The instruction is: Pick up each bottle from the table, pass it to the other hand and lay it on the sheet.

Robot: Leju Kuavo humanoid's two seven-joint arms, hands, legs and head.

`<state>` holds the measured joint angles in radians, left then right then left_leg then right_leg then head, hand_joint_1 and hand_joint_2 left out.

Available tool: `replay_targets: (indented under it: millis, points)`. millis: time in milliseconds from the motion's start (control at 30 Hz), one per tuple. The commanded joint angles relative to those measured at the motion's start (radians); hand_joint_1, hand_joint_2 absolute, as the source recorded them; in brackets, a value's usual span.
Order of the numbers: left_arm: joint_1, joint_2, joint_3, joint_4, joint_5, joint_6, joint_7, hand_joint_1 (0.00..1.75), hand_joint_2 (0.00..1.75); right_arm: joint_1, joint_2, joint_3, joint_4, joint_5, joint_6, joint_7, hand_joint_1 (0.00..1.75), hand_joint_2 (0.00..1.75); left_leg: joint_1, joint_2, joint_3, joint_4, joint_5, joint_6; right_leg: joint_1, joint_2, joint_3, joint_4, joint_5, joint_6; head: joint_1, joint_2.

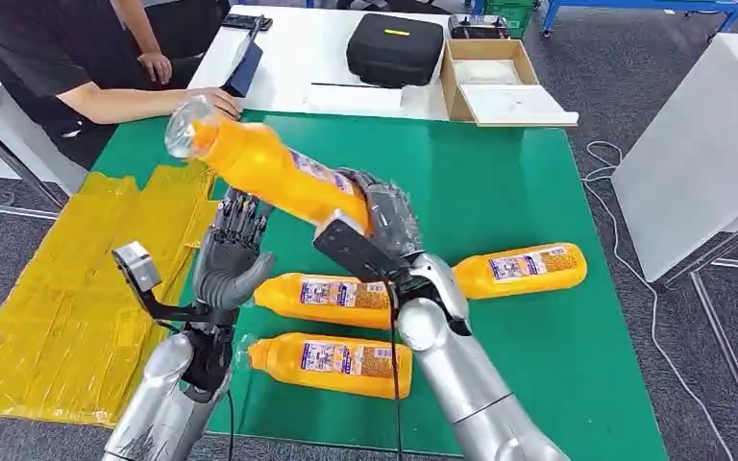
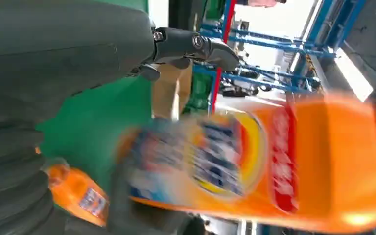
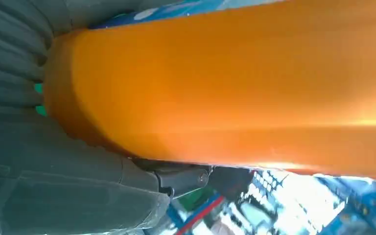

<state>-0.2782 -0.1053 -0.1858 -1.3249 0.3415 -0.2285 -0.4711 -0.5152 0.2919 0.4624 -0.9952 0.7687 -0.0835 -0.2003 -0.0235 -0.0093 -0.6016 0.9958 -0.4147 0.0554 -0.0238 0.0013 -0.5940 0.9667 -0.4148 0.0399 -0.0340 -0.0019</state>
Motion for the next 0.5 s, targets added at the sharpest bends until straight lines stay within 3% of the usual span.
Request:
replay_targets:
  millis: [33, 267, 367, 500]
  points:
    - [-0.089, -0.019, -0.068, 0.068, 0.034, 0.02, 0.029, 0.0, 1.75, -0.03, 0.057, 0.197, 0.309, -0.025, -0.06, 0.014, 1.57, 1.75, 0.002, 0.0, 0.003, -0.001, 0.0, -0.005, 0.002, 0.0, 0.004, -0.001, 0.0, -0.003, 0.0, 0.0]
    - [-0.048, -0.029, -0.05, 0.022, 0.043, 0.024, 0.024, 0.0, 1.75, -0.013, 0.057, 0.371, 0.354, -0.142, -0.043, 0.025, 1.61, 1.75, 0.002, 0.001, 0.002, 0.0, 0.0, -0.003, 0.002, 0.0, 0.001, -0.001, 0.0, -0.002, 0.0, 0.0]
    - [-0.033, -0.038, -0.038, 0.016, 0.041, 0.025, 0.023, 0.0, 1.75, 0.004, 0.057, 0.436, 0.374, -0.151, -0.031, 0.024, 1.57, 1.75, 0.004, 0.0, 0.005, 0.001, -0.002, -0.008, 0.004, -0.002, 0.006, -0.002, -0.002, -0.005, 0.0, 0.0]
    - [-0.038, -0.045, -0.002, 0.026, 0.031, 0.023, 0.018, 0.0, 1.75, 0.031, 0.057, 0.5, 0.411, -0.139, -0.05, 0.01, 1.55, 1.75, 0.002, -0.002, 0.002, -0.001, 0.0, -0.004, 0.002, -0.002, 0.002, -0.002, -0.001, -0.002, 0.0, 0.0]
